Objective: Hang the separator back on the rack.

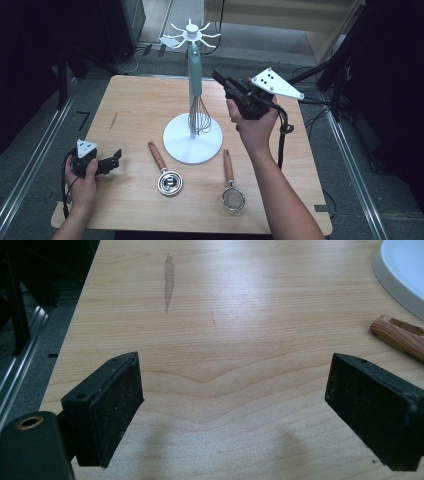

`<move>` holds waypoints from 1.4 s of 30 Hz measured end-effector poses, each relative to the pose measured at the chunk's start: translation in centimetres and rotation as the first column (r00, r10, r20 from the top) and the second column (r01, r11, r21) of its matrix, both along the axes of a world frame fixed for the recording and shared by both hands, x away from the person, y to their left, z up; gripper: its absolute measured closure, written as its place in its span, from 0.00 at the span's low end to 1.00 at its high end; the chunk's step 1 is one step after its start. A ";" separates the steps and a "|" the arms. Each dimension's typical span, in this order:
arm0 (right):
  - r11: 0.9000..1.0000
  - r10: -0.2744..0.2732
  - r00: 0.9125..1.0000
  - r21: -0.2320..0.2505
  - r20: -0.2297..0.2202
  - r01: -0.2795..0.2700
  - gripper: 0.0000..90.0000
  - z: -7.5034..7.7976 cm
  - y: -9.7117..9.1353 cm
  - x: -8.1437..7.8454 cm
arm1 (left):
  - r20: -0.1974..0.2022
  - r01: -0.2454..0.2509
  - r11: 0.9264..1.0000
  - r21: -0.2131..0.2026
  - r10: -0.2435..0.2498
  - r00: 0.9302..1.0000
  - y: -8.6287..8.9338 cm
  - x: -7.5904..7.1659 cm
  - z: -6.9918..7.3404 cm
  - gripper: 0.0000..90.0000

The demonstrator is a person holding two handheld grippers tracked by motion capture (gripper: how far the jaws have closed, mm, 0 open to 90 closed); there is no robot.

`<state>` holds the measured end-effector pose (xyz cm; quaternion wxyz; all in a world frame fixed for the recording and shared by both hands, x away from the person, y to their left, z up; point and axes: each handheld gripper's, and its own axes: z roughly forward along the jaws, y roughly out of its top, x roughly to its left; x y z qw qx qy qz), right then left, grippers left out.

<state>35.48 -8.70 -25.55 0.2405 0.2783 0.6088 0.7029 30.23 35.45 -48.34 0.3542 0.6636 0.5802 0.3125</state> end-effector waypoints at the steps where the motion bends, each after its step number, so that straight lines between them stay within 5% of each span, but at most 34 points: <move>1: 1.000 -0.002 1.000 -0.002 0.004 0.002 1.00 0.2 0.0 0.2 | 0.000 0.000 1.000 -0.002 0.000 1.000 0.0 0.0 0.0 0.10; 13: 1.000 -0.022 1.000 0.001 0.010 0.022 1.00 1.8 0.6 2.2 | 0.003 0.001 1.000 -0.009 -0.001 1.000 0.1 -0.1 0.0 0.10; 37: 1.000 -0.005 0.998 -0.002 0.057 0.006 1.00 3.0 1.6 2.1 | 0.004 0.003 1.000 -0.010 -0.003 1.000 0.1 -0.1 0.0 0.10; 42: 0.999 -0.039 0.998 0.003 0.054 0.039 1.00 3.1 1.3 2.2 | 0.010 0.006 1.000 -0.011 -0.006 1.000 0.1 -0.1 0.0 0.10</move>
